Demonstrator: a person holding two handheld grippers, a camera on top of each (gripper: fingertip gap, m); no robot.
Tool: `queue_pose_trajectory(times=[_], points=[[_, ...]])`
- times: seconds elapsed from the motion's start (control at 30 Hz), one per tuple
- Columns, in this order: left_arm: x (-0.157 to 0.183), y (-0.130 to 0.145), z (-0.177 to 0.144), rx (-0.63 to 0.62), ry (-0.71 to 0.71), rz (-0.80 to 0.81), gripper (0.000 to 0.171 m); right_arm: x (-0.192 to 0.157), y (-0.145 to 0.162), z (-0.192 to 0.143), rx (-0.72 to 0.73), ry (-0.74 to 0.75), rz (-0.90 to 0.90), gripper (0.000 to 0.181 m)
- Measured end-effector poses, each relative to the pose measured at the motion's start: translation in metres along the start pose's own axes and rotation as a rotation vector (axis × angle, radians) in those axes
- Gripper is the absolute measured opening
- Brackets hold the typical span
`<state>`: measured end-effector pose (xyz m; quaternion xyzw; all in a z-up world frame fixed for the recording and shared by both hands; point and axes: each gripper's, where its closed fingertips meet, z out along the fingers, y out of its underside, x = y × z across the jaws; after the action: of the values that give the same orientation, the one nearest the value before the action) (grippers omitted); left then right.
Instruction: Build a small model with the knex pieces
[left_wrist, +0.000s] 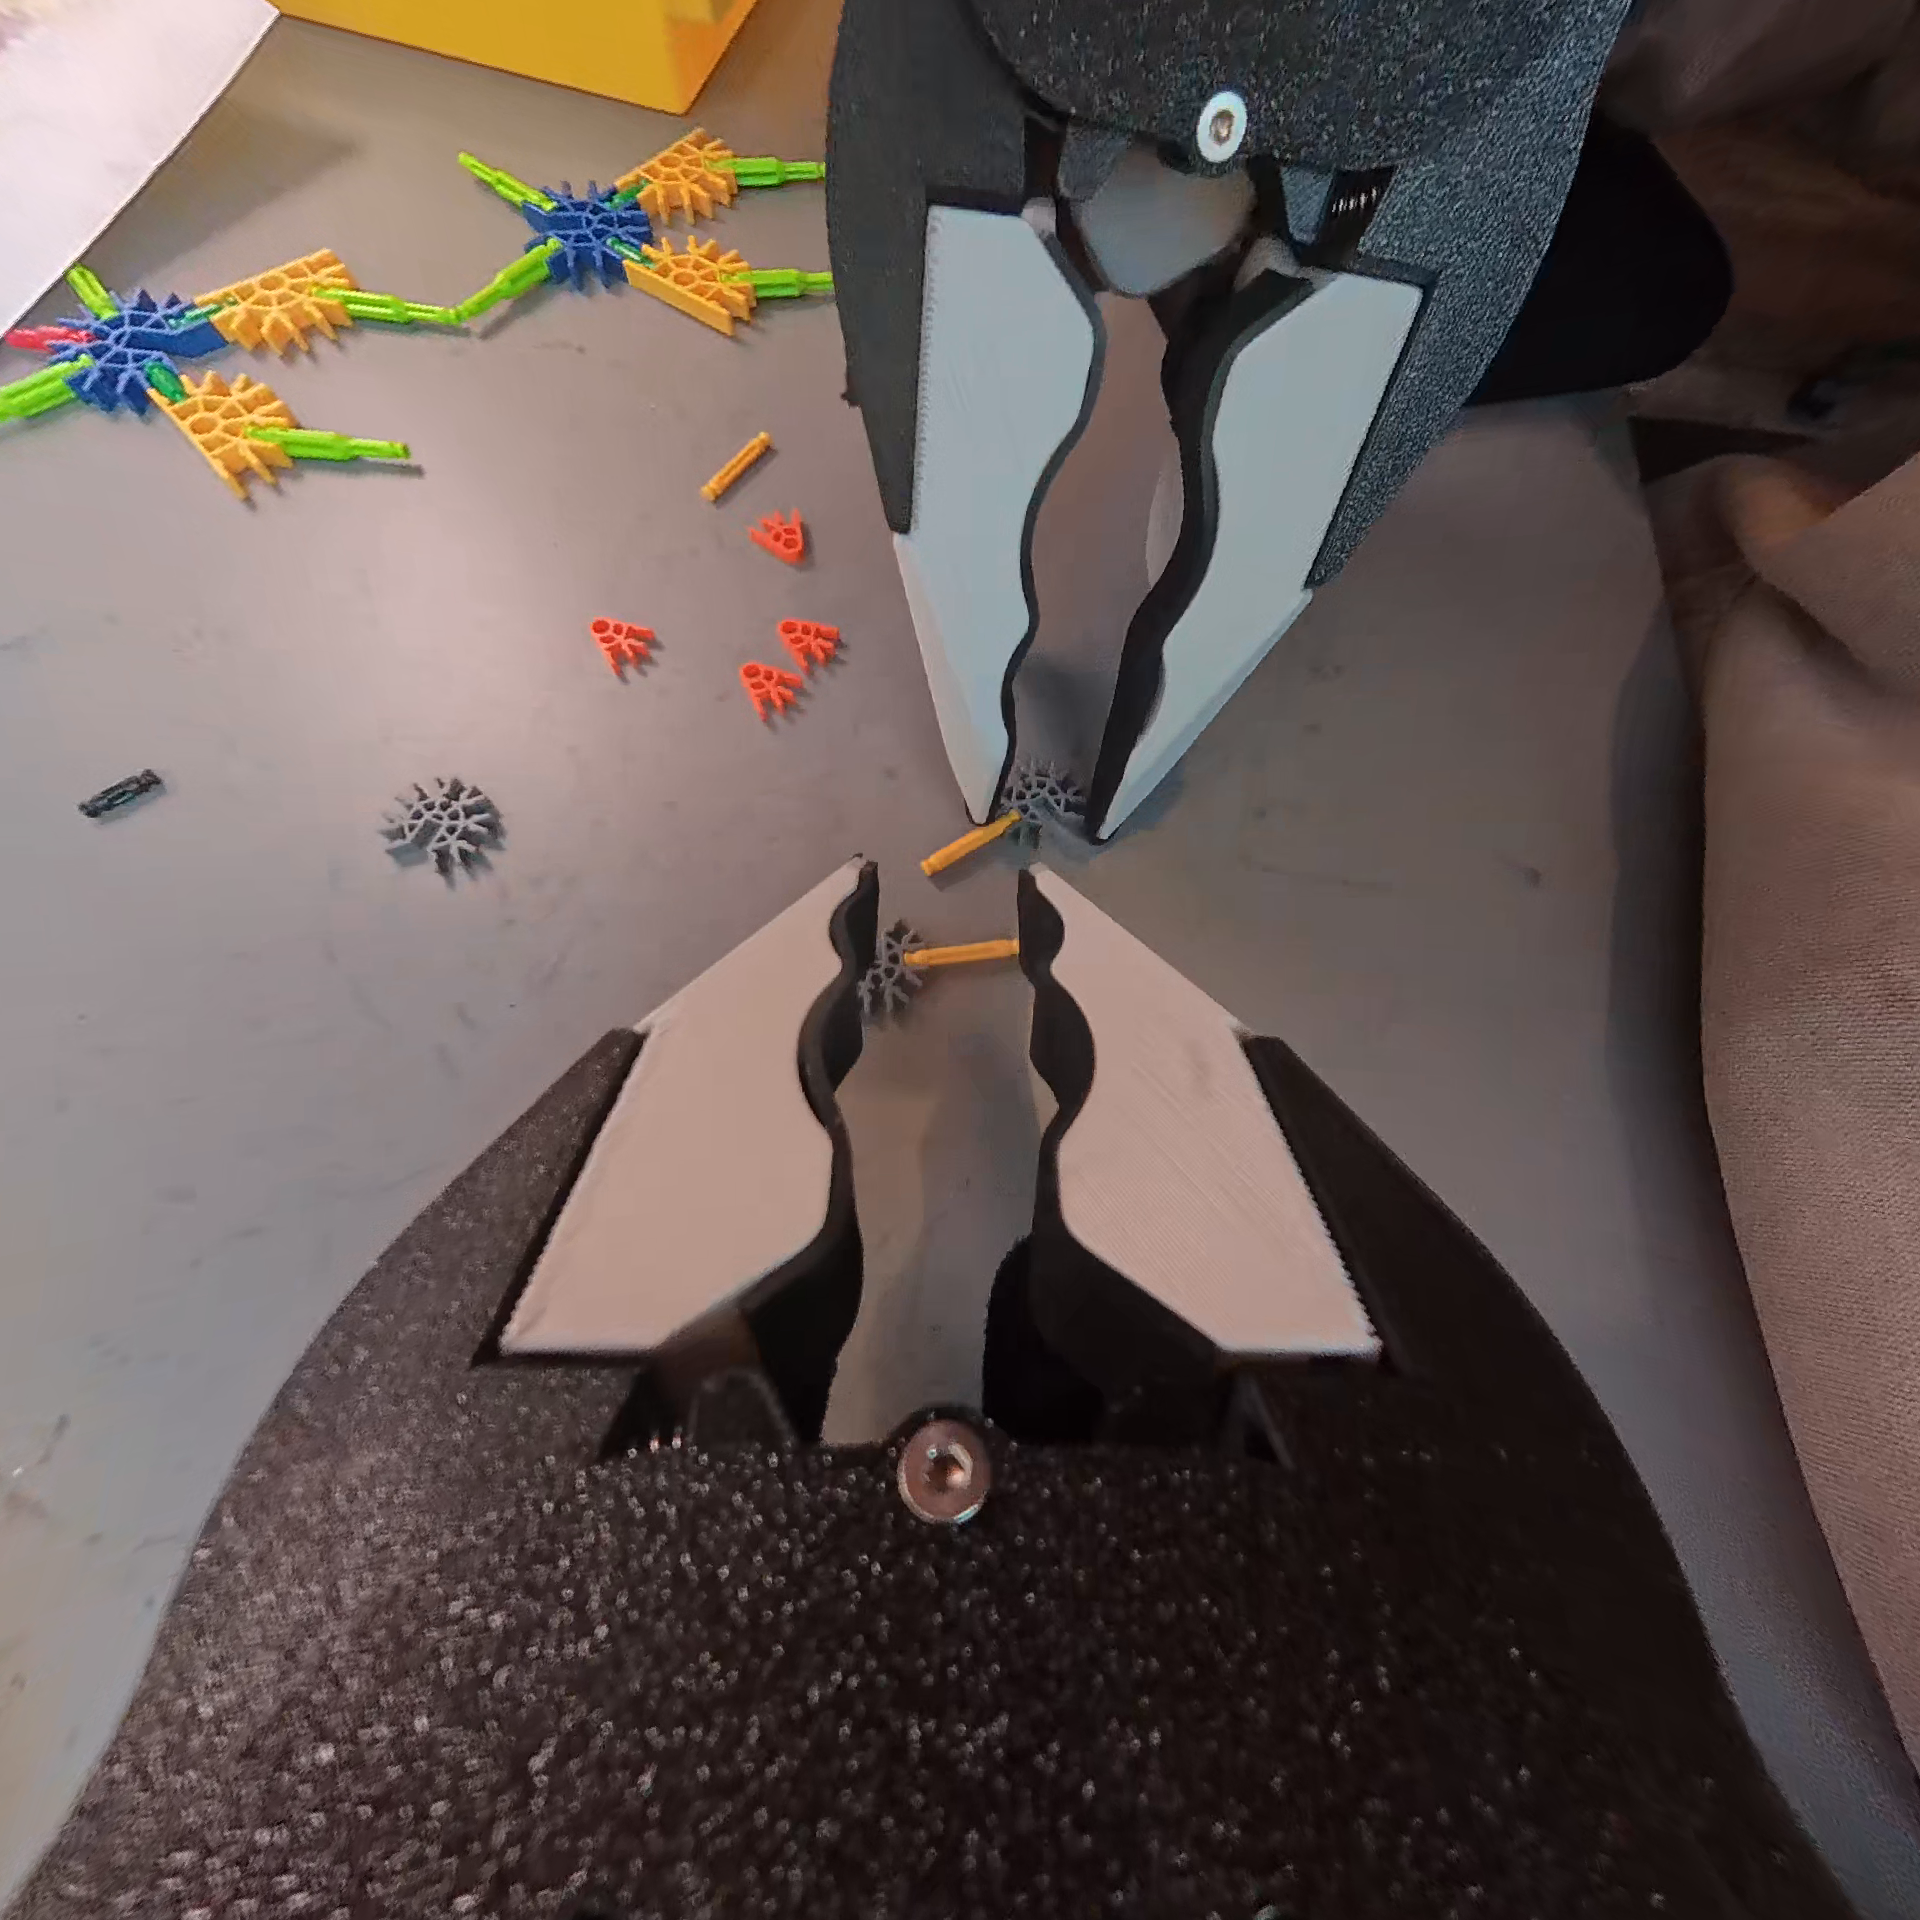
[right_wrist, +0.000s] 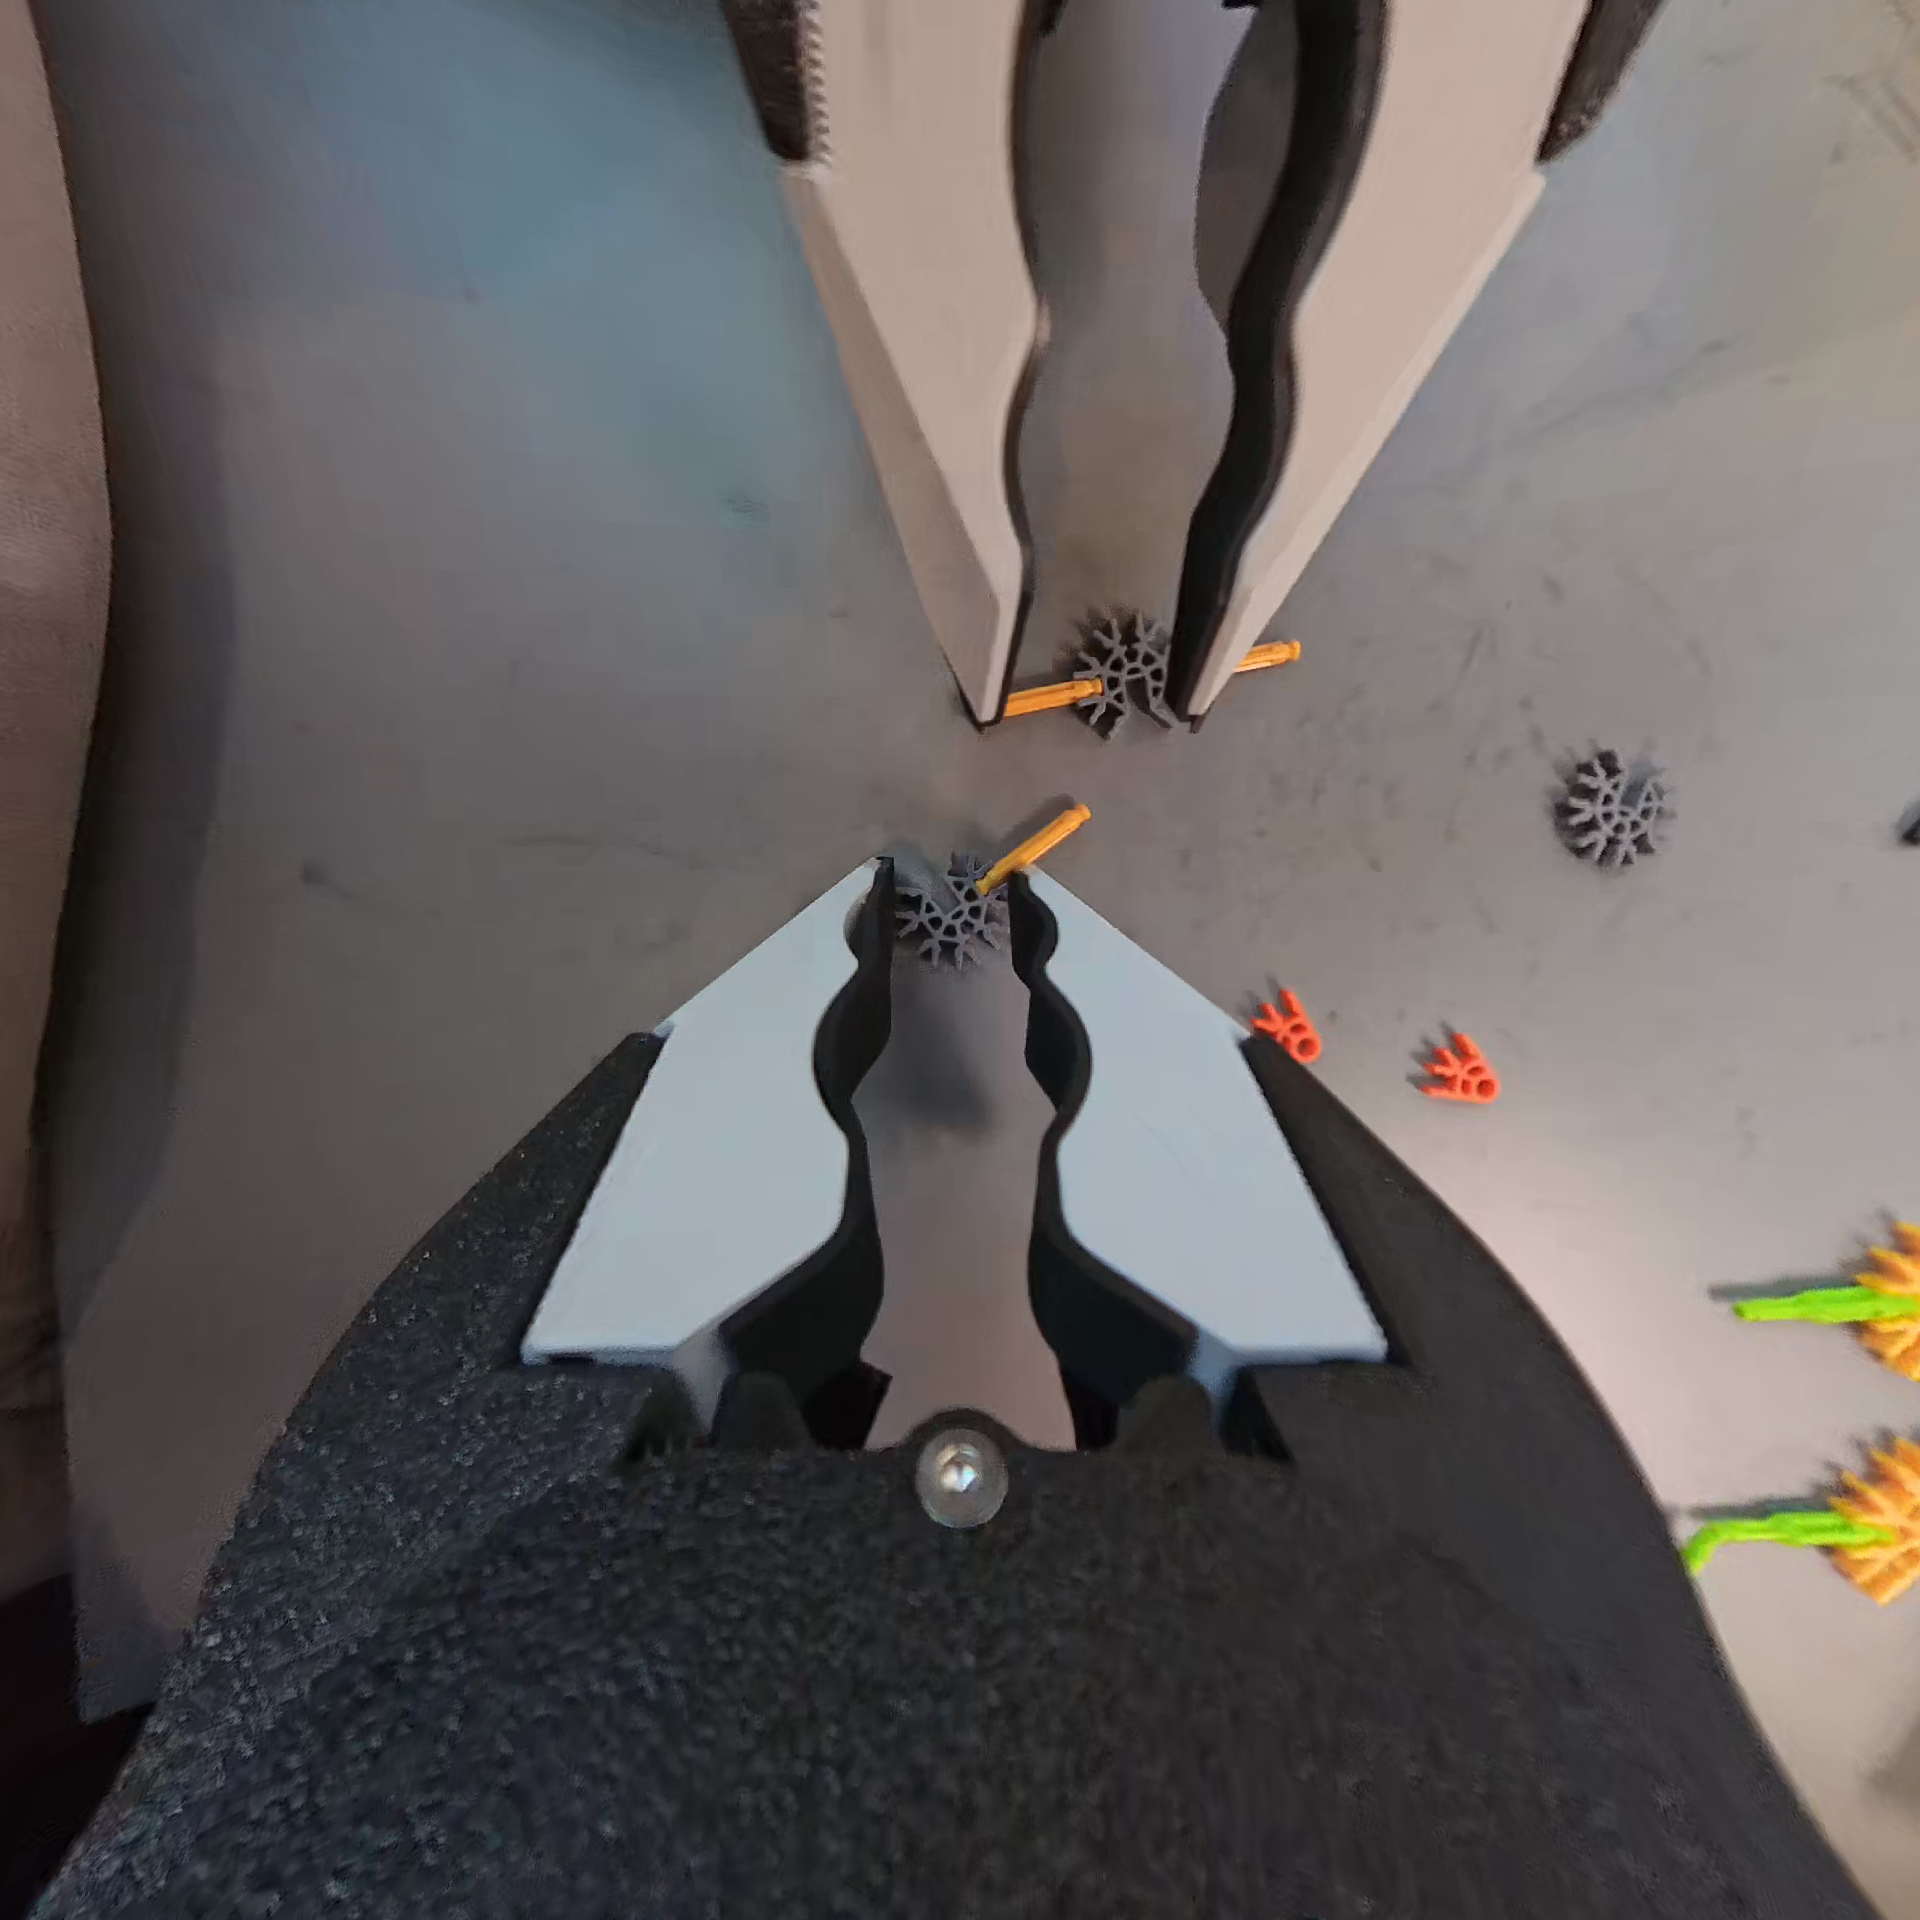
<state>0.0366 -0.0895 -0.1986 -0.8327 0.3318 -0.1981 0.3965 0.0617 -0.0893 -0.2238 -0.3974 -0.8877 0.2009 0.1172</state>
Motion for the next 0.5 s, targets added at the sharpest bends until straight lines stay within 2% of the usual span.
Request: queue_pose_trajectory(times=[0.2,0.27,0.4,0.5], points=[[0.011,0.005,0.012,-0.030,0.039,0.024,0.027,-0.011,0.006,-0.005,-0.052,-0.116,-0.379,0.019],[0.017,0.004,0.019,-0.038,0.048,0.036,0.027,-0.016,0.011,-0.007,-0.064,-0.169,-0.446,0.019],[0.025,0.008,0.031,-0.085,0.050,0.062,0.020,-0.019,0.011,-0.008,-0.020,-0.181,-0.466,0.019],[0.025,0.009,0.033,-0.093,0.034,0.065,0.008,-0.010,0.009,-0.019,0.053,-0.133,-0.310,0.030]])
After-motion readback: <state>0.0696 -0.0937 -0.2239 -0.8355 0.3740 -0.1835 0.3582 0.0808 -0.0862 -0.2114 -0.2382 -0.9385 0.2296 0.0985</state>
